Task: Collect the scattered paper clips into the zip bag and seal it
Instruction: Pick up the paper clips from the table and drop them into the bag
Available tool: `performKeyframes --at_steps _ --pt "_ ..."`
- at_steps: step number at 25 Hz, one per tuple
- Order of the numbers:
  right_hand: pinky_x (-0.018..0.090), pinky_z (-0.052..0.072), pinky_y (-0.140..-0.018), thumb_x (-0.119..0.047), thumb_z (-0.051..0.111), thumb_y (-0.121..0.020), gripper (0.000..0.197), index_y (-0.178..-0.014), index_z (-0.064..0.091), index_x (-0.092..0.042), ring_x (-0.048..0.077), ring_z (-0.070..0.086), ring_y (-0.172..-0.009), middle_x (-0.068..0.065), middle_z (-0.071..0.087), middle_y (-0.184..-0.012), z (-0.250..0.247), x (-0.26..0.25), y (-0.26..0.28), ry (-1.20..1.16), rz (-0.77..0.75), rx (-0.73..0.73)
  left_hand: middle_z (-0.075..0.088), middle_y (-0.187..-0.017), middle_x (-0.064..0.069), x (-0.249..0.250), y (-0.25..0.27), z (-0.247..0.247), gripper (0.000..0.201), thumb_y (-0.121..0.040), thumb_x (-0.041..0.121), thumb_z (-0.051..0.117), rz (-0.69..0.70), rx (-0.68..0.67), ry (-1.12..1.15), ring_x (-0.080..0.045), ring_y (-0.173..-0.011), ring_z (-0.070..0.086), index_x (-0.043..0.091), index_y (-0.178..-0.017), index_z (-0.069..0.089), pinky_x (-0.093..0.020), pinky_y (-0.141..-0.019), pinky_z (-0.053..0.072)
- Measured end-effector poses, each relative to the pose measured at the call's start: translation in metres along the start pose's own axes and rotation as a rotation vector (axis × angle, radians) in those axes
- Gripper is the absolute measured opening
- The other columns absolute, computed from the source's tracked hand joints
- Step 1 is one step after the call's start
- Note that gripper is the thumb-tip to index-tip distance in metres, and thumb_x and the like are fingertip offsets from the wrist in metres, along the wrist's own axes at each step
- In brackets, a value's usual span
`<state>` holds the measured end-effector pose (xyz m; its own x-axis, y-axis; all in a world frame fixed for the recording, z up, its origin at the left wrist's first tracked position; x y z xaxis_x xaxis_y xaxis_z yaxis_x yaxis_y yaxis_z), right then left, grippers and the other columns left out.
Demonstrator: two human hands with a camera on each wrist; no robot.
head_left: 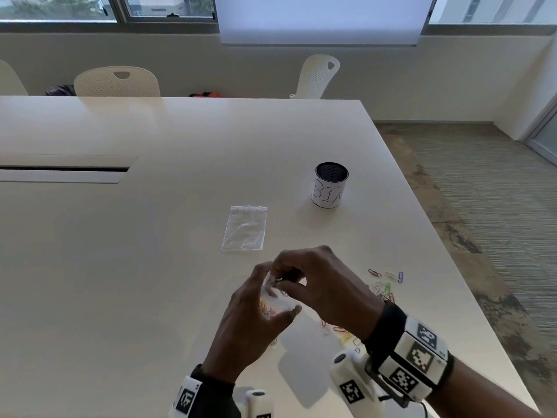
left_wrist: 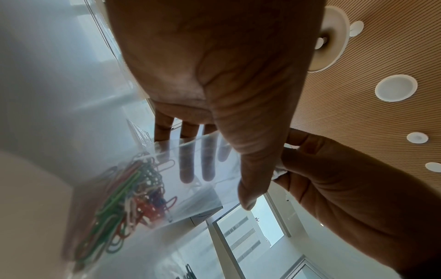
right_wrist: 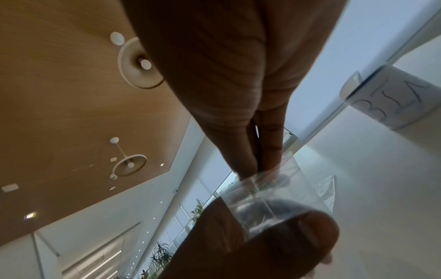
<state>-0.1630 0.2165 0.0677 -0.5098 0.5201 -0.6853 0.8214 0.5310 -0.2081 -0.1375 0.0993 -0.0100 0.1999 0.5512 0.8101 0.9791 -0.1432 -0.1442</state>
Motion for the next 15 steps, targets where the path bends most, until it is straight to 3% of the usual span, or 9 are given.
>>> performKeyframes --at_steps 7,10,13,15 --pt "0.02 0.061 -0.081 -0.013 0.078 -0.091 0.01 -0.1 0.08 -0.016 0.0 0.074 -0.083 -0.006 0.08 -0.094 -0.036 0.008 0.001 0.036 0.027 0.093 0.064 -0.109 0.022 -0.007 0.0 0.002 0.066 -0.081 0.047 0.084 -0.006 0.004 0.002 -0.002 -0.103 0.066 0.045 -0.134 0.044 -0.026 -0.078 0.063" --pt "0.026 0.063 -0.082 -0.013 0.08 -0.089 0.009 -0.098 0.081 -0.018 0.001 0.074 -0.081 -0.007 0.08 -0.09 -0.061 0.049 0.01 0.059 0.166 0.141 0.065 -0.109 0.02 -0.007 -0.001 0.004 0.066 -0.081 0.046 0.084 -0.017 0.003 0.01 -0.003 -0.102 0.066 0.044 -0.135 0.045 -0.029 -0.078 0.062" --pt "0.029 0.062 -0.083 -0.026 0.08 -0.089 0.02 -0.107 0.078 -0.018 0.002 0.072 -0.085 -0.004 0.079 -0.099 -0.059 0.092 0.024 0.199 0.295 0.012 0.066 -0.109 0.02 -0.007 -0.004 0.007 0.065 -0.081 0.045 0.084 -0.022 -0.002 0.015 -0.004 -0.102 0.066 0.044 -0.134 0.046 -0.034 -0.077 0.063" --pt "0.027 0.059 -0.09 -0.043 0.081 -0.084 0.05 -0.127 0.069 -0.019 0.004 0.068 -0.099 -0.002 0.072 -0.122 -0.046 0.115 0.037 0.289 0.384 -0.152 0.066 -0.11 0.02 -0.006 -0.007 0.011 0.066 -0.081 0.046 0.084 -0.021 -0.015 0.012 -0.003 -0.103 0.066 0.044 -0.134 0.045 -0.035 -0.077 0.064"
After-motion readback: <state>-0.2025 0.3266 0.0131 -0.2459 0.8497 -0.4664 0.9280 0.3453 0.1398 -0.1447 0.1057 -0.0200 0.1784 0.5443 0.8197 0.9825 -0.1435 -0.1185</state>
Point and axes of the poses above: each hand's wrist, its own y-axis away from the middle knuckle, its own z-axis out of the palm, x = y × z, the point moved 9 cm from there along -y, towards the middle knuckle
